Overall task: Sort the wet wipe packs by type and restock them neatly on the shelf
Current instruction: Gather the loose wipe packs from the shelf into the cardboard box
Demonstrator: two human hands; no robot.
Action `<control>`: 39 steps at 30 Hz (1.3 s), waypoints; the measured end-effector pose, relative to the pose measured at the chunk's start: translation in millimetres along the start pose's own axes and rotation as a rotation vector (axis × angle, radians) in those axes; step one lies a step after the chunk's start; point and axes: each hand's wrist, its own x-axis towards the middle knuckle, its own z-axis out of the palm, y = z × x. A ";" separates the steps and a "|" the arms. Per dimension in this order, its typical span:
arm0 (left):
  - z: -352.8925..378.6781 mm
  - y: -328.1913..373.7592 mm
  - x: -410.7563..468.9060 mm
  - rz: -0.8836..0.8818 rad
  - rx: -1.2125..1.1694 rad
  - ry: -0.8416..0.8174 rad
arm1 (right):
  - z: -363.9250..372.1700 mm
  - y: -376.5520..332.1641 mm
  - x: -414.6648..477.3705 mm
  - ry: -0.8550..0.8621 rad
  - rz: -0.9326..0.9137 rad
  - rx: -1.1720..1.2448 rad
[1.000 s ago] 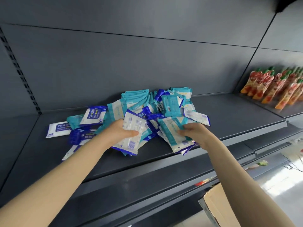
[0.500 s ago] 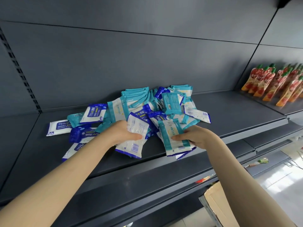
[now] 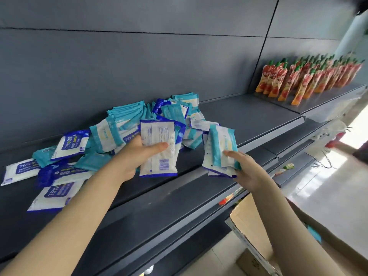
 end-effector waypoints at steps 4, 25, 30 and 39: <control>88.5 2.9 10.0 0.009 -0.036 -0.086 | -86.4 1.0 -21.1 0.161 0.012 0.322; 516.1 -209.2 59.3 -0.439 0.135 -0.440 | -480.5 157.3 -43.1 0.722 0.129 0.417; 574.2 -290.4 106.8 -0.555 0.253 -0.458 | -533.0 209.2 13.7 0.781 0.224 0.352; 647.0 -462.6 142.0 -0.797 0.371 -0.452 | -610.8 359.5 116.0 0.848 0.474 0.326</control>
